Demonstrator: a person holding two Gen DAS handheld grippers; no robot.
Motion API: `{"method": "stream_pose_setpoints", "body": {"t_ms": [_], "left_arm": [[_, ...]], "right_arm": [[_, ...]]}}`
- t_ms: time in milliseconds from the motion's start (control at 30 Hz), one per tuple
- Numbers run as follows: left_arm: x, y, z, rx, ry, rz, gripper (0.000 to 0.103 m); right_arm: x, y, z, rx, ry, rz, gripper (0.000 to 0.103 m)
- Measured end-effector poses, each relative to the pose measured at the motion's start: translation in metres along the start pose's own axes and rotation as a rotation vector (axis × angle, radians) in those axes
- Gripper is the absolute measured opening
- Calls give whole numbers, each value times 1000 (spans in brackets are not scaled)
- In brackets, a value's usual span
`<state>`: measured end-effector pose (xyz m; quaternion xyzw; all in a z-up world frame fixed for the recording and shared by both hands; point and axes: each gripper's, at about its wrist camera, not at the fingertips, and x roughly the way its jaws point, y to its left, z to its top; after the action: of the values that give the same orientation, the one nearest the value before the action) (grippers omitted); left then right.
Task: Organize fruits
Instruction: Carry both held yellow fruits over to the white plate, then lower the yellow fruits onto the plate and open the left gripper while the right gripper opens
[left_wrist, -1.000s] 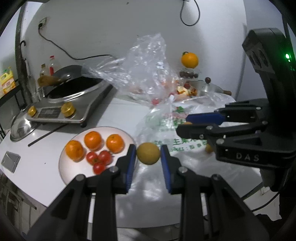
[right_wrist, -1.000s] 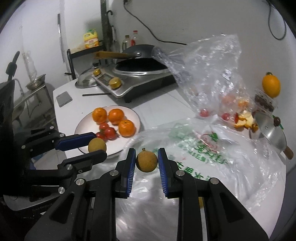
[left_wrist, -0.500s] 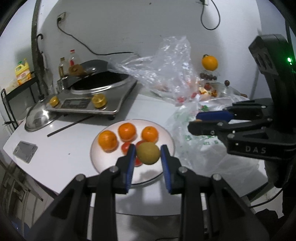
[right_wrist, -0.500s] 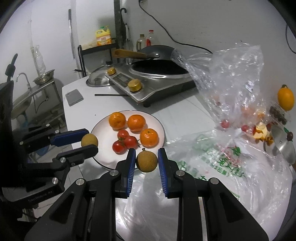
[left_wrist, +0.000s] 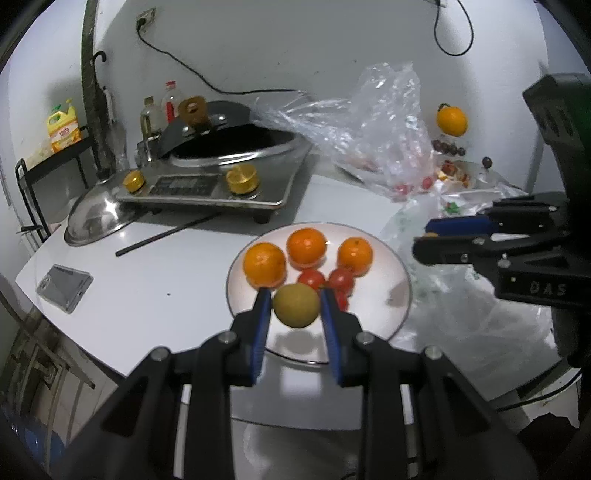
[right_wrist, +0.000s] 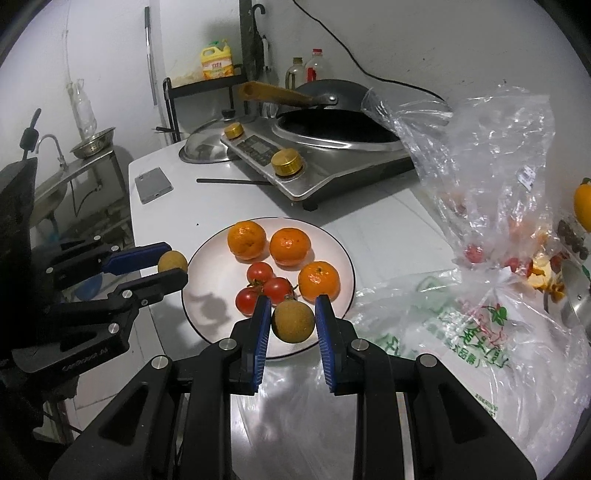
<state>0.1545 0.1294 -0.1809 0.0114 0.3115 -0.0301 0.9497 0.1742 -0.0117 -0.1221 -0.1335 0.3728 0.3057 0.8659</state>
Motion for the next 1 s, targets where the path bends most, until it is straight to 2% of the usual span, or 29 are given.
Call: {"method": "stream_pose_setpoints", "body": {"t_ms": [133,367,600,1000], "left_arm": [[13,6,-1,18,2,34,28],[38,17,-1,10,24,38,28],[55,16,-4,45,36,55,28],[73,19,-4,52,64,83,28]], "right_arm": [[11,0,2,-5,12,5,26],[36,-2,0,-4,51,-4,27],[57,-7,-2,-12,81,-7,26],[70,-4,-7,-37,105,-12,27]]}}
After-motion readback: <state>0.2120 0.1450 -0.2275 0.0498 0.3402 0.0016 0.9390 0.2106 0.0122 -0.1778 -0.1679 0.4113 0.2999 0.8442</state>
